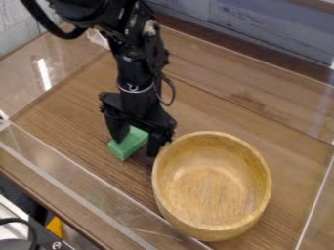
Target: Put the green block in the brown bowl
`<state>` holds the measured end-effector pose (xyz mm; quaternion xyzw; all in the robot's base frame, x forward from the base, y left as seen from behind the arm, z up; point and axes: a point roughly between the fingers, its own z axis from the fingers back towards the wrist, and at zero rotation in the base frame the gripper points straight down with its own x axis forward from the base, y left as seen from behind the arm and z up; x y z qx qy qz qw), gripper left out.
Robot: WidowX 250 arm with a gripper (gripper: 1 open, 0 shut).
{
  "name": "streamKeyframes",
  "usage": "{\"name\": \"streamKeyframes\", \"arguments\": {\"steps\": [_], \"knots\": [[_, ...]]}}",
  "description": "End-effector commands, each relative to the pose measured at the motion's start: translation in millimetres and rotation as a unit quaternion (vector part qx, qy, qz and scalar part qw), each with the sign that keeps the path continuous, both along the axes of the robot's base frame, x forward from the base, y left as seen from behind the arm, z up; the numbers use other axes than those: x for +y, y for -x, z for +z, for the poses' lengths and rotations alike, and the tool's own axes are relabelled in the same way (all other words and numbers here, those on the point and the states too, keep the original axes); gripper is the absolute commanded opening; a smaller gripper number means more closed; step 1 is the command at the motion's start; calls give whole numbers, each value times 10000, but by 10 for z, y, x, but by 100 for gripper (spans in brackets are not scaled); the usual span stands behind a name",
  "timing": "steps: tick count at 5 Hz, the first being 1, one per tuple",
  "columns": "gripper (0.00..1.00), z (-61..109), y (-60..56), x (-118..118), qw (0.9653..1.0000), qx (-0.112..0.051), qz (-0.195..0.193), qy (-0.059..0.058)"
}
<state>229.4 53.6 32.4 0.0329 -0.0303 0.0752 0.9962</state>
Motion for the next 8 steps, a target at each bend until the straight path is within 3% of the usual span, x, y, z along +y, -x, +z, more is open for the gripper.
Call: {"name": "streamKeyframes", "arguments": {"steps": [1, 3, 5, 6, 8], "knots": [[100, 59, -50, 239, 9997, -157, 188, -88], [100, 136, -215, 243, 9981, -234, -558, -86], [100, -17, -166, 232, 9977, -242, -629, -82], [0, -5, -192, 252, 9970, -232, -739, -39], [0, 154, -256, 278, 9955, -197, -927, 84]]}}
